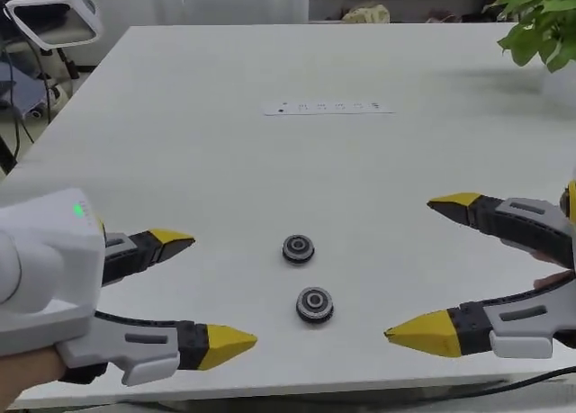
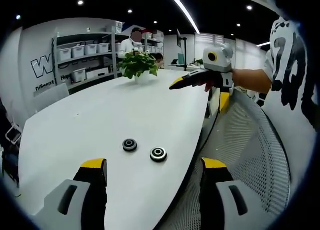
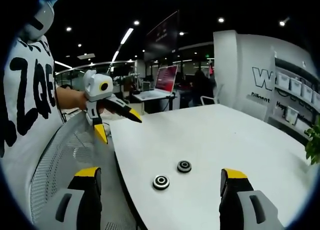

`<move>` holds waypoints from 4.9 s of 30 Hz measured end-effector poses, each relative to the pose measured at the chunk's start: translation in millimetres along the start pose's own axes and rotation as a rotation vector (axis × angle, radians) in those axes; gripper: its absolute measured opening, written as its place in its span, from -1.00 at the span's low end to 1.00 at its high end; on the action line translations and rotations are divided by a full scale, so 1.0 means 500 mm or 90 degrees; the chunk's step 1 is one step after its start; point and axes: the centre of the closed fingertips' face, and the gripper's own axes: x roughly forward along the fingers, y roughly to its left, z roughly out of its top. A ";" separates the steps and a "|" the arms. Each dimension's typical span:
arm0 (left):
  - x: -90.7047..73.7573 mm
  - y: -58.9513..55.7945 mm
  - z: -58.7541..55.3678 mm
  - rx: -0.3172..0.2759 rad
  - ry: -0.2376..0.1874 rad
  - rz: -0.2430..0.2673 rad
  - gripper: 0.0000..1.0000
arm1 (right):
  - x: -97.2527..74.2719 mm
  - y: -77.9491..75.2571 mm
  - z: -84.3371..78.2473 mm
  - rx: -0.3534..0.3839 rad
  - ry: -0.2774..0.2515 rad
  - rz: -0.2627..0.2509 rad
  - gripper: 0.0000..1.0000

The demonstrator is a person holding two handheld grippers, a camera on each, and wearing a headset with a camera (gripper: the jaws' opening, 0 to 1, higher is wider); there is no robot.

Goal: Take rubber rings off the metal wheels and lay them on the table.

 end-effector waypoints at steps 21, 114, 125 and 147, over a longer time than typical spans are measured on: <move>0.007 0.015 0.004 -0.012 -0.006 -0.013 0.41 | 0.030 -0.010 -0.023 0.008 0.016 0.034 0.98; 0.144 0.051 -0.041 -0.020 0.062 -0.094 0.31 | 0.161 -0.043 -0.137 -0.035 0.129 0.159 0.59; 0.162 0.039 -0.046 -0.018 0.071 -0.121 0.17 | 0.173 -0.036 -0.151 -0.037 0.138 0.176 0.42; 0.195 0.023 -0.058 0.017 0.084 -0.145 0.00 | 0.184 -0.030 -0.175 -0.040 0.140 0.205 0.05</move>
